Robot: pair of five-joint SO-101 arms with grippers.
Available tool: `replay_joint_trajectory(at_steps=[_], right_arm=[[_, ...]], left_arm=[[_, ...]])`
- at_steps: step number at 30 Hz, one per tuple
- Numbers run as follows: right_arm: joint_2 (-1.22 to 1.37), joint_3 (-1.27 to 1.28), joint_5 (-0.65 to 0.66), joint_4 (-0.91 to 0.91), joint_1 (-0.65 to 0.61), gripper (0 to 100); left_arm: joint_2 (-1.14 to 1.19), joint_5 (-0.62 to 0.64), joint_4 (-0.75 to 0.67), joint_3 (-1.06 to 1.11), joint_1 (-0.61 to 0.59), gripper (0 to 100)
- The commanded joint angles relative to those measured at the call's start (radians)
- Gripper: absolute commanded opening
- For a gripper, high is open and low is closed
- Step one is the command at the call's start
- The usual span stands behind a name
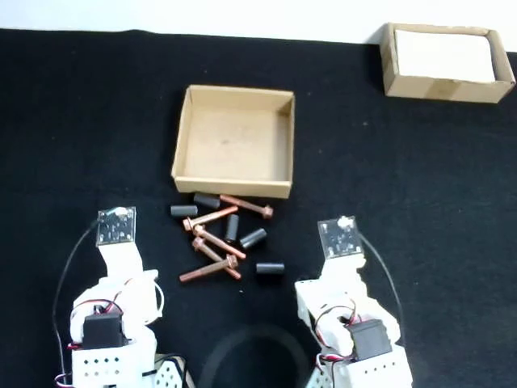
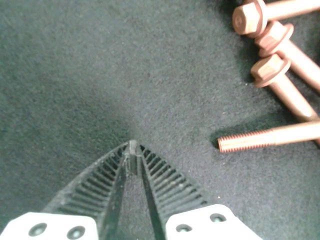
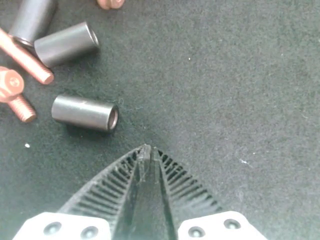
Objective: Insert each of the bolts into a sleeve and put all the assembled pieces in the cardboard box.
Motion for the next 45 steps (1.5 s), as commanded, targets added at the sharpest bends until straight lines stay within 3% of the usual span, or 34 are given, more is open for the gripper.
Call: replay_joint_trajectory(at_steps=[1, 45], right_arm=[[-0.010, 0.137, -0.006, 0.002, 0.012, 0.6], [-0.010, 0.137, -0.006, 0.002, 0.012, 0.6]], left_arm=[[-0.002, -0.003, 0.005, 0.016, 0.012, 1], [-0.004, -0.005, 0.000, -0.045, 0.010, 1]])
